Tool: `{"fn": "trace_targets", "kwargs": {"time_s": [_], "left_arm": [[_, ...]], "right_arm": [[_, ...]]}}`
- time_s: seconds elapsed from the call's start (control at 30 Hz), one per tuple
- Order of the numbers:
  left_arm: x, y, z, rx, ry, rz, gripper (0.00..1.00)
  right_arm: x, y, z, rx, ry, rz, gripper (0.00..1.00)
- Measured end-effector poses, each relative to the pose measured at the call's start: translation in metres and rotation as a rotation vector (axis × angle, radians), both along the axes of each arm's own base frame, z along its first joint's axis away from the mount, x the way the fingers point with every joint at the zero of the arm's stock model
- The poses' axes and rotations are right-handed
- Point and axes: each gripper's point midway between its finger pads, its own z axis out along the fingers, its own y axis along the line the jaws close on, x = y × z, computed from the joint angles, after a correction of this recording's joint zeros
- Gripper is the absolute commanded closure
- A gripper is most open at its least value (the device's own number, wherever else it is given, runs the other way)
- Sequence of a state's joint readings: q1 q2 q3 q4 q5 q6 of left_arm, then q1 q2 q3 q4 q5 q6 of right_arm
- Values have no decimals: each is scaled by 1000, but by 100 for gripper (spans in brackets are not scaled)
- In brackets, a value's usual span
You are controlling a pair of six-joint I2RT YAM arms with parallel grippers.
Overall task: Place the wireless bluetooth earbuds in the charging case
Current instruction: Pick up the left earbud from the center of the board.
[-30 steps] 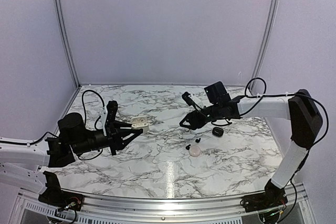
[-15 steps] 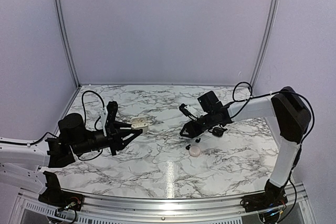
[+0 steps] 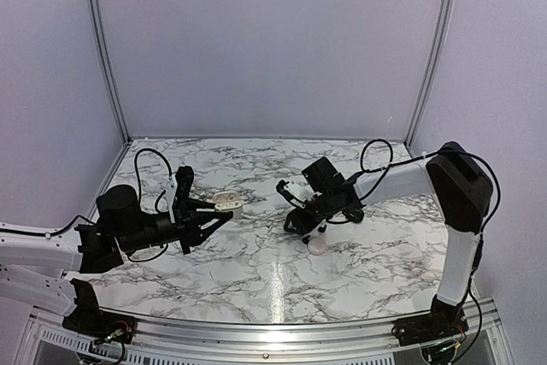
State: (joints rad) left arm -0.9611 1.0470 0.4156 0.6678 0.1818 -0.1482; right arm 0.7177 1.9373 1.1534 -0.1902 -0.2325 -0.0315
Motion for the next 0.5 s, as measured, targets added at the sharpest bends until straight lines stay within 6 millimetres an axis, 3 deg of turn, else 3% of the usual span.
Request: {"fn": "trace_targets", "kwargs": {"time_s": [0.5], "left_arm": [[0, 0, 0, 1, -3, 0, 98]], "right_arm": [[12, -12, -7, -97, -79, -41, 75]]}}
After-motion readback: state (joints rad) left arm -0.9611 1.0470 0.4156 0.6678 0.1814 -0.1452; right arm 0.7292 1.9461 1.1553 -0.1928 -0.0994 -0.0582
